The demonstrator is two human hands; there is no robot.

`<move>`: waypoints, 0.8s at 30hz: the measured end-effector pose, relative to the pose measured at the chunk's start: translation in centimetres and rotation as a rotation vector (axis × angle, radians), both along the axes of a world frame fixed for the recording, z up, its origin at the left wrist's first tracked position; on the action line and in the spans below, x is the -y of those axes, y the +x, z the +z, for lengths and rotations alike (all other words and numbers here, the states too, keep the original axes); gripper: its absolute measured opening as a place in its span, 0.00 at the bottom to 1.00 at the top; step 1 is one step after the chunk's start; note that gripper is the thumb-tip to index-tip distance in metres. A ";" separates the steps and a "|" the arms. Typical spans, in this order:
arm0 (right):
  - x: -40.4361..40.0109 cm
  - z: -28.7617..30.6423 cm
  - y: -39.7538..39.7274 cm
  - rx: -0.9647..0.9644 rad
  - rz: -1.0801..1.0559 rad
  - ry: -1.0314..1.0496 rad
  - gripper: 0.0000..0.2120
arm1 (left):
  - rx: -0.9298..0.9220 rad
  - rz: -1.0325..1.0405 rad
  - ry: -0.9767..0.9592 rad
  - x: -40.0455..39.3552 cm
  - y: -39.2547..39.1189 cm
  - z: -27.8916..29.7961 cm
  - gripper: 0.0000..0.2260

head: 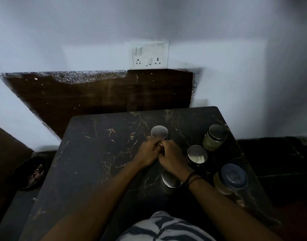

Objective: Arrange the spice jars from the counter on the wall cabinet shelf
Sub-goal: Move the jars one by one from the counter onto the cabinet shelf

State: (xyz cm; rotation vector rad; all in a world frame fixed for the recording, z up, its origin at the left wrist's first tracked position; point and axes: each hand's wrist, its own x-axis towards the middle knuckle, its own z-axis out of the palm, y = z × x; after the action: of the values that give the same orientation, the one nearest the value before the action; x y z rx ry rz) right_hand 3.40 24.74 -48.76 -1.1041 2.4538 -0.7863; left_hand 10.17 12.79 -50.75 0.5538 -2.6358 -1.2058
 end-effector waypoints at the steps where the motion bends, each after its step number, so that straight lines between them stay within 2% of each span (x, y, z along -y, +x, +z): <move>1: -0.6 -0.3 0.2 -0.045 0.009 0.060 0.16 | 0.011 -0.008 0.022 -0.4 0.2 -0.7 0.10; 5: -4.3 -2.0 1.7 -0.154 0.090 0.199 0.30 | 0.064 -0.078 0.125 -2.9 1.6 -3.4 0.11; 11: -6.8 -4.3 2.3 -0.048 0.200 0.279 0.51 | 0.022 0.005 0.243 -4.6 2.1 -5.3 0.13; 14: -6.7 -4.8 1.9 -0.046 0.199 0.256 0.54 | 0.018 0.016 0.288 -4.6 1.8 -5.5 0.14; 24: -7.0 -5.6 1.3 0.038 0.001 0.005 0.49 | 0.031 0.173 0.636 -5.4 1.3 -5.5 0.16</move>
State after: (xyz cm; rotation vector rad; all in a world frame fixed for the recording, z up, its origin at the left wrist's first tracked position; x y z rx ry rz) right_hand 4.67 31.74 -54.33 -1.0784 2.4221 -0.7927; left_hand 11.45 18.22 -56.27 0.8764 -2.1278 -1.9808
